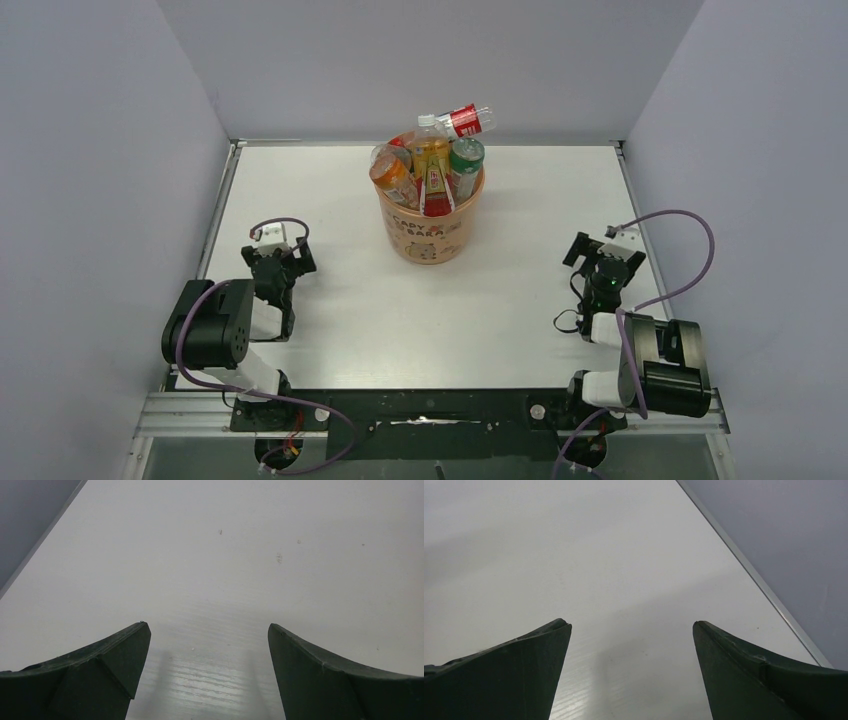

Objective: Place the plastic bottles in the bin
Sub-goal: Reset both arms

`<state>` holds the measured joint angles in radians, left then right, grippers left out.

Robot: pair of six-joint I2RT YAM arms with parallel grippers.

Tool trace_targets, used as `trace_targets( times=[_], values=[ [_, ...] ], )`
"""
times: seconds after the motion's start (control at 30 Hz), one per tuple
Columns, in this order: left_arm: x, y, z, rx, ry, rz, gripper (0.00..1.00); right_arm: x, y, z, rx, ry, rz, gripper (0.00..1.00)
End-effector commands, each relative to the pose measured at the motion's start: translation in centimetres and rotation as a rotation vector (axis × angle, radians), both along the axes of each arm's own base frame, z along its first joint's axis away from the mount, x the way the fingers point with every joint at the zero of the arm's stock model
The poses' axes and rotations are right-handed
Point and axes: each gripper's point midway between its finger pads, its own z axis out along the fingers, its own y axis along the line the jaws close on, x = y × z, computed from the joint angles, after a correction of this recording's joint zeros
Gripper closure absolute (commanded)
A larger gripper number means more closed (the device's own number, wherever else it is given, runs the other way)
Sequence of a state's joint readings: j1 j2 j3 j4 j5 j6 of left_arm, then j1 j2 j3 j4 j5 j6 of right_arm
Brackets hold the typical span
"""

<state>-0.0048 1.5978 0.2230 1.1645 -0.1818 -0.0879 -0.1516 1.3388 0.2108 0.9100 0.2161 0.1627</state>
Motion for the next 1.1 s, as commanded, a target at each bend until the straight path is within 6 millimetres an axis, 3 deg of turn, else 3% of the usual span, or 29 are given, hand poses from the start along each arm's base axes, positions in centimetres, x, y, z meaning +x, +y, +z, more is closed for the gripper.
trace_targets(
  times=[0.0, 0.2, 0.4, 0.53, 0.67, 0.73, 0.77, 1.07],
  values=[
    [0.8, 0.2, 2.2, 0.015, -0.089, 0.0, 0.11, 0.5, -1.3, 2.9, -0.027, -0.119, -0.031, 0.02],
    [0.8, 0.2, 2.2, 0.015, -0.09, -0.002, 0.11, 1.3, -1.6, 2.4, -0.02, -0.103, -0.007, 0.02],
    [0.8, 0.2, 2.3, 0.014, -0.091, -0.002, 0.11, 1.7, 2.4, 2.1, -0.107, -0.135, 0.261, 0.02],
    [0.8, 0.2, 2.2, 0.014, -0.09, -0.001, 0.11, 0.6, 1.9, 2.3, -0.102, -0.201, 0.213, 0.02],
    [0.8, 0.2, 2.2, 0.014, -0.09, -0.001, 0.11, 2.1, 3.1, 1.6, -0.101, -0.145, 0.313, 0.02],
    [0.8, 0.2, 2.2, 0.014, -0.089, -0.002, 0.11, 3.0, 3.8, 0.3, -0.092, -0.064, 0.379, 0.02],
    [0.8, 0.2, 2.2, 0.014, -0.089, -0.001, 0.11, 3.4, 3.7, 0.8, -0.091, -0.086, 0.375, 0.02],
    [0.8, 0.2, 2.2, 0.015, -0.09, -0.001, 0.11, 3.3, 3.3, 0.7, -0.094, -0.077, 0.351, 0.02]
  ],
)
